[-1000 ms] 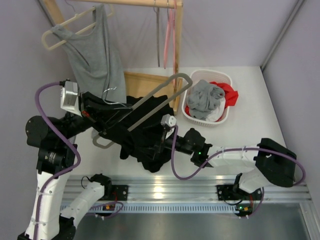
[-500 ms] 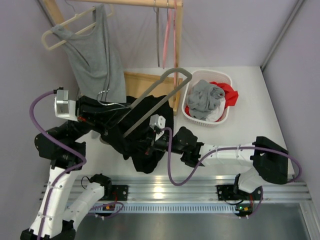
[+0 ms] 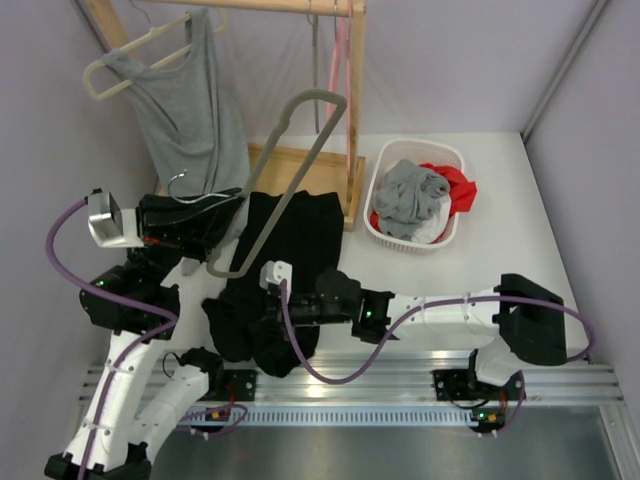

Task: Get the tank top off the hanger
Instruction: Place the tank top in the bin.

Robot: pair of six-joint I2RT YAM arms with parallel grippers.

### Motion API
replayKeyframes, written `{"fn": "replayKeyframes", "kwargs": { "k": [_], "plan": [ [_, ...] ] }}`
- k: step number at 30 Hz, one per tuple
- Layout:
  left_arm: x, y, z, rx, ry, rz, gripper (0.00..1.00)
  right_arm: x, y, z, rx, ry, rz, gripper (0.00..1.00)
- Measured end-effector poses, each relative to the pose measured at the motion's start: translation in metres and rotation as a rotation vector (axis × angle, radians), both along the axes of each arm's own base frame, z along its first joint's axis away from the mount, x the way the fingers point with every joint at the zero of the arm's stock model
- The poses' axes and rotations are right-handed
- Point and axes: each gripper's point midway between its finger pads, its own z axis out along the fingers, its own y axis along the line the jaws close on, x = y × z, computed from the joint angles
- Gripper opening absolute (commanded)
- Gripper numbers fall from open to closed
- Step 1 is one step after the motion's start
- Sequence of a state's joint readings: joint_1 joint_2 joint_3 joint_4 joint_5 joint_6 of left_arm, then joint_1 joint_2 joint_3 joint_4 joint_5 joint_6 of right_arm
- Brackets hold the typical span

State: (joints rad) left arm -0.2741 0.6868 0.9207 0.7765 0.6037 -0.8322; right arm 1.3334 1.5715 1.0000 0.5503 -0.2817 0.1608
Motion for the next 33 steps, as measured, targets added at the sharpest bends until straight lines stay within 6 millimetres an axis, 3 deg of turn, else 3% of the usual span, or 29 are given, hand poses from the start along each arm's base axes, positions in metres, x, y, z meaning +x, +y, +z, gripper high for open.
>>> {"fn": "replayKeyframes", "kwargs": {
  "k": [4,6,7,9,12,18,22,25,33],
  "plan": [
    [-0.001,0.005,0.006,0.023,-0.016,0.075,0.00,0.001,-0.041,-0.047,-0.128,0.020,-0.055,0.00],
    [-0.004,0.010,0.004,0.035,-0.021,0.128,0.00,0.003,-0.068,-0.051,-0.156,0.009,-0.098,0.00],
    [-0.006,0.013,0.004,0.040,-0.029,0.155,0.00,0.007,-0.082,-0.043,-0.146,-0.007,-0.131,0.00],
    [-0.010,0.019,0.002,0.051,-0.037,0.202,0.00,0.018,-0.108,-0.010,-0.083,-0.052,-0.221,0.00],
    [-0.011,0.024,-0.001,0.072,-0.041,0.260,0.00,0.046,-0.158,0.067,0.097,-0.142,-0.429,0.00],
    [0.001,0.025,-0.016,0.119,0.009,0.305,0.00,0.105,-0.246,0.197,0.330,-0.264,-0.853,0.00],
    [0.004,0.024,-0.021,0.131,0.032,0.305,0.00,0.147,-0.277,0.262,0.389,-0.330,-1.059,0.00],
    [0.005,0.024,-0.023,0.138,0.045,0.304,0.00,0.173,-0.288,0.299,0.409,-0.383,-1.161,0.00],
    [0.000,0.027,-0.030,0.159,0.048,0.326,0.00,0.203,-0.324,0.386,0.514,-0.513,-1.313,0.00]
  ]
}}
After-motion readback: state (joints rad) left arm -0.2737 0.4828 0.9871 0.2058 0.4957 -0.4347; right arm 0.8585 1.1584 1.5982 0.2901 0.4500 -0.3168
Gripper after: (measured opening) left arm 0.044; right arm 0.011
